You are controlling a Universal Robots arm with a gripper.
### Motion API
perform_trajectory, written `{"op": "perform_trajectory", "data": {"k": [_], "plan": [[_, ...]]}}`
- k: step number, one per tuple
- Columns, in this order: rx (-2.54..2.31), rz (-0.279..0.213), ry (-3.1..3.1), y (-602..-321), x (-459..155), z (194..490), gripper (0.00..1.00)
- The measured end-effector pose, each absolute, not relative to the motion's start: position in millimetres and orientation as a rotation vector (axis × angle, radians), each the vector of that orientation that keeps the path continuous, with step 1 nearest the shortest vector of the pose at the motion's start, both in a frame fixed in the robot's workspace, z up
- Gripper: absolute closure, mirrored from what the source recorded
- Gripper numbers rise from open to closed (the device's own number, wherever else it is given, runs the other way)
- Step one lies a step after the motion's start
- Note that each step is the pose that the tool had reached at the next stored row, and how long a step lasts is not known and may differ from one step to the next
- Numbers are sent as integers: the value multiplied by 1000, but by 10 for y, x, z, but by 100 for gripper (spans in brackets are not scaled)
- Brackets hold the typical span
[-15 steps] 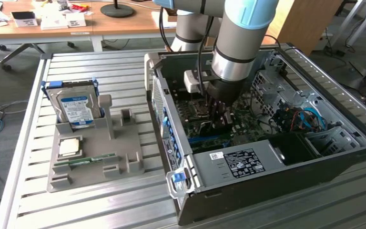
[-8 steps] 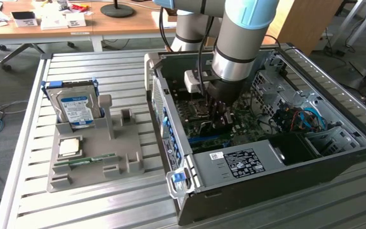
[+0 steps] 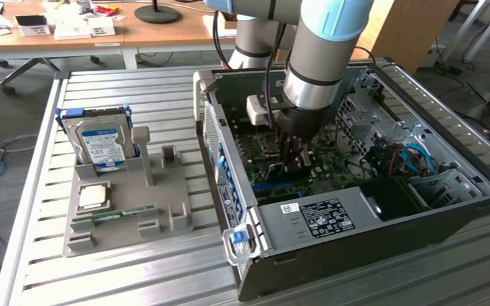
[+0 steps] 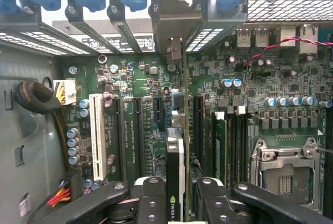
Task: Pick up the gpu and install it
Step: 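Insert the gpu into the slot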
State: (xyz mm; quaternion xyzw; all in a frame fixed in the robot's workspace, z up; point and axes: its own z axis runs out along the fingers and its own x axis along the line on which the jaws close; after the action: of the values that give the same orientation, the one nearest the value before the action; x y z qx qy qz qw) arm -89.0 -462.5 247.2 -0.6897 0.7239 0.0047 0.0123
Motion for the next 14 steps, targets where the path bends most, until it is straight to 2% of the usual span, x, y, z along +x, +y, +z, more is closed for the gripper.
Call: {"op": "perform_trajectory", "data": {"k": [14], "plan": [[-2150,14,2256,-4624,-914,2451,73]]}}
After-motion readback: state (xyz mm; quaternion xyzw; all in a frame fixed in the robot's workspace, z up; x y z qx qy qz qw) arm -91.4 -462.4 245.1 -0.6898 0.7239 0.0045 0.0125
